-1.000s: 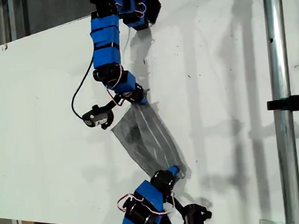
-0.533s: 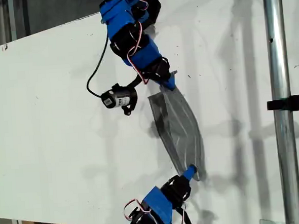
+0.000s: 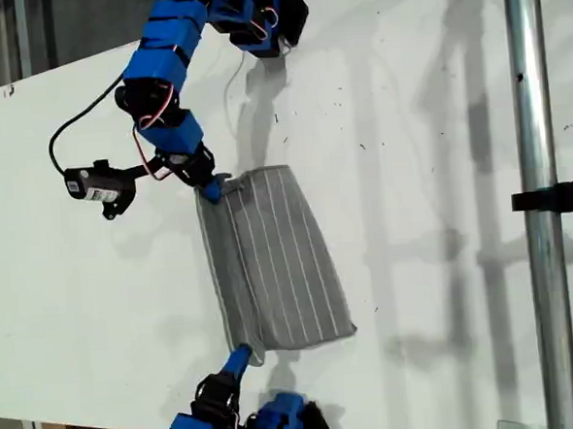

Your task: Grasp corners of a towel and fold twice.

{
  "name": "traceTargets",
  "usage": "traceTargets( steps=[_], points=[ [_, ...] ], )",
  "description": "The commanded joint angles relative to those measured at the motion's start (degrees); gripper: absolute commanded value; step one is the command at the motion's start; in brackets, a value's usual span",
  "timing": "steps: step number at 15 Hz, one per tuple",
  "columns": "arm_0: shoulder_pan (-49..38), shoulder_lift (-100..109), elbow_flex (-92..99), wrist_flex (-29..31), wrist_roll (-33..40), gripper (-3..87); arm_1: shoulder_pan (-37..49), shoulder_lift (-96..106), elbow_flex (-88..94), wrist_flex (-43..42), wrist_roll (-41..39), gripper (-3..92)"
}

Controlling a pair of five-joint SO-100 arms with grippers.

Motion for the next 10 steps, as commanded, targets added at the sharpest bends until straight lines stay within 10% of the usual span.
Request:
traceTargets(
  steps=[1,5,10],
  points=[
    [-11.0,1.1,-0.2,-0.2,7.3,-2.9,11.2,-6.3,-9.6,-5.8,-6.9,-0.3],
    [-15.0,-5.0,-15.2,0.3,15.8,-2.9,14.7,-0.7,-19.4,-6.8,-9.1,-0.3],
    [0.8,-3.0,-4.6,-7.5,9.4,-2.9,2.8,14.6,0.3,-5.7,-5.2,-0.3]
  ],
)
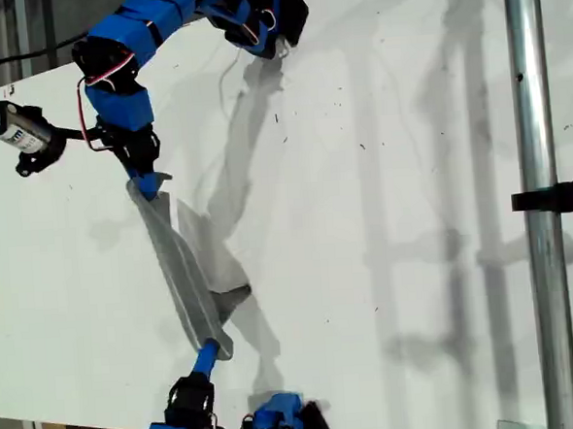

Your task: Grasp corners of a towel and fold twice.

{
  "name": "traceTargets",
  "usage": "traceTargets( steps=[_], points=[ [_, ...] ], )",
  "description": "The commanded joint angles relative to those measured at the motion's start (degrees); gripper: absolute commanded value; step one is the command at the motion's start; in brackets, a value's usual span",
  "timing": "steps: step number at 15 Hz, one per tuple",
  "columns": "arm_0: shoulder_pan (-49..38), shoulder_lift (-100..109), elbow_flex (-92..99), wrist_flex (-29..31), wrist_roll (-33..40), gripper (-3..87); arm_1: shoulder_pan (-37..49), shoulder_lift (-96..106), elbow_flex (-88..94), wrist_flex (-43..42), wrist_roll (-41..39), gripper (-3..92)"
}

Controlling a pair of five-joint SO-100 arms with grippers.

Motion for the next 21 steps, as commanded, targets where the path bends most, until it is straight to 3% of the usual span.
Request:
traceTargets(
  steps=[1,5,7,9,12,16,18,20,21],
  points=[
    [9.4,2.7,11.4,-9.1,-5.4,-2.9,-6.2,6.2,8.4,-0.8,4.0,-0.3],
    [24.7,6.0,36.1,-31.0,-18.9,-2.9,-17.5,10.3,24.2,-1.1,14.8,-0.3],
    [27.8,6.7,40.6,-35.8,-22.5,-2.9,-20.7,12.0,25.8,-0.4,17.4,-0.3],
    [25.2,12.7,39.9,-34.9,-18.7,-2.9,-19.3,12.0,21.3,2.0,16.4,-0.3],
    [6.6,16.5,31.9,-22.6,-5.7,-2.9,-6.9,12.4,19.3,-3.3,9.0,-0.3],
    [-8.2,1.8,-4.4,-11.1,10.4,-2.9,0.9,14.5,4.8,-9.9,4.7,-0.3],
    [-10.2,-2.2,-12.5,-8.8,14.7,-2.9,1.0,20.4,7.0,-12.4,5.2,-0.3],
    [-4.0,-1.1,-8.3,-9.4,14.2,-2.9,-2.9,26.5,15.2,-12.0,6.8,-0.3],
    [1.5,1.6,1.1,-13.4,11.4,-2.9,-5.4,29.6,20.4,-11.9,8.4,-0.3]
  ],
)
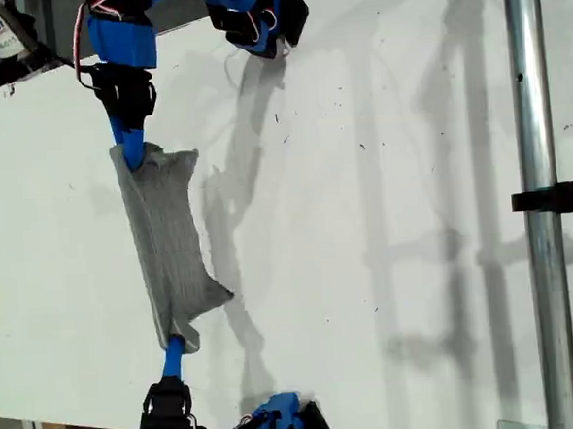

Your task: Grasp corners of a towel and fold twice.

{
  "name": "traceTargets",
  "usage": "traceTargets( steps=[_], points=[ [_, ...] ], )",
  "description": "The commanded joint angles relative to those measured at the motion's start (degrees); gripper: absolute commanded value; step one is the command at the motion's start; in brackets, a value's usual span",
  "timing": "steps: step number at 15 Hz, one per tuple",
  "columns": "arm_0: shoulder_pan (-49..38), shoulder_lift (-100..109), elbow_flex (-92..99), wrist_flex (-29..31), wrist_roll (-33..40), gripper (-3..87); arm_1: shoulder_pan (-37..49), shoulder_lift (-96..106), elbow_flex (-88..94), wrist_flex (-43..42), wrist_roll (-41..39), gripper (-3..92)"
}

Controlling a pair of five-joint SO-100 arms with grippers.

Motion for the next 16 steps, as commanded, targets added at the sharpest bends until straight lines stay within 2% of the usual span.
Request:
traceTargets(
  steps=[1,3,5,6,8,10,14,16],
  points=[
    [11.9,6.0,18.5,-9.8,-6.5,-2.9,-5.5,6.2,8.3,0.0,3.6,-0.3],
    [22.1,11.8,39.3,-22.7,-16.7,-2.9,-14.3,6.8,18.9,-1.4,10.3,-0.3],
    [30.6,15.0,55.2,-37.8,-26.5,-2.9,-23.8,5.9,29.9,-8.1,18.5,-0.3],
    [33.7,13.4,59.2,-43.4,-30.1,-2.9,-27.7,4.4,33.2,-11.4,22.2,-0.3],
    [38.0,6.6,59.7,-51.0,-34.3,-2.9,-34.1,0.4,36.7,-17.4,28.2,-0.3],
    [40.4,-0.8,56.0,-54.1,-35.9,-2.9,-38.6,-4.1,38.1,-23.0,32.4,-0.3],
    [48.1,-8.8,50.0,-54.4,-43.2,-2.9,-50.4,-10.9,38.0,-26.8,45.5,-0.3],
    [48.9,-11.4,47.2,-53.5,-43.8,-2.9,-53.3,-13.6,37.5,-29.1,49.5,-0.3]
  ],
)
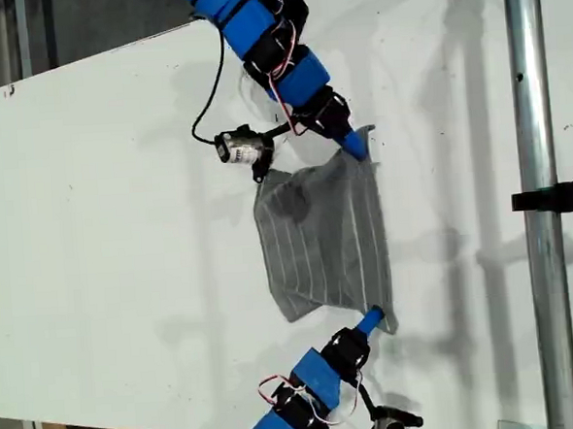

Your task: Grasp corners of a towel and fold twice.

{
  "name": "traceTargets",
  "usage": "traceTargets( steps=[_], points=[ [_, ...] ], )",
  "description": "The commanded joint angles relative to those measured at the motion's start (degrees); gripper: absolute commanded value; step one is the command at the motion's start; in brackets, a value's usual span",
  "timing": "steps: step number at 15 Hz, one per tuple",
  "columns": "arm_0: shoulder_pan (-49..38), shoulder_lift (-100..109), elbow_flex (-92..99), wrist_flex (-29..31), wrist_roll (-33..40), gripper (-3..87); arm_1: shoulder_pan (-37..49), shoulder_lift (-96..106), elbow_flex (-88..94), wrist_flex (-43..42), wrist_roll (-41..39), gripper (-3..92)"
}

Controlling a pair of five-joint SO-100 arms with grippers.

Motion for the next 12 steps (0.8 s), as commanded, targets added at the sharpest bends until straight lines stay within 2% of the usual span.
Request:
traceTargets(
  steps=[1,3,4,6,9,11,12],
  points=[
    [-1.1,1.0,-4.3,1.8,-0.2,-2.9,0.4,-0.5,-0.8,-1.2,1.8,-0.3],
    [-9.2,6.2,1.0,7.8,-1.1,-2.9,7.9,-0.1,1.1,3.1,-1.9,-0.3],
    [-14.1,10.0,5.6,8.4,1.3,-2.9,12.8,0.7,3.2,5.0,-4.4,-0.3],
    [-24.4,14.5,10.8,14.8,5.8,-2.9,24.2,5.4,9.8,7.0,-9.7,-0.3],
    [-36.7,18.3,13.2,22.2,12.8,-2.9,41.4,11.7,14.2,10.2,-22.6,-0.3],
    [-40.1,24.2,14.0,24.1,16.3,-2.9,47.5,15.0,12.6,11.9,-28.4,-0.3],
    [-38.9,26.5,14.0,24.3,16.4,-2.9,46.7,15.8,10.8,13.8,-28.7,-0.3]
  ],
)
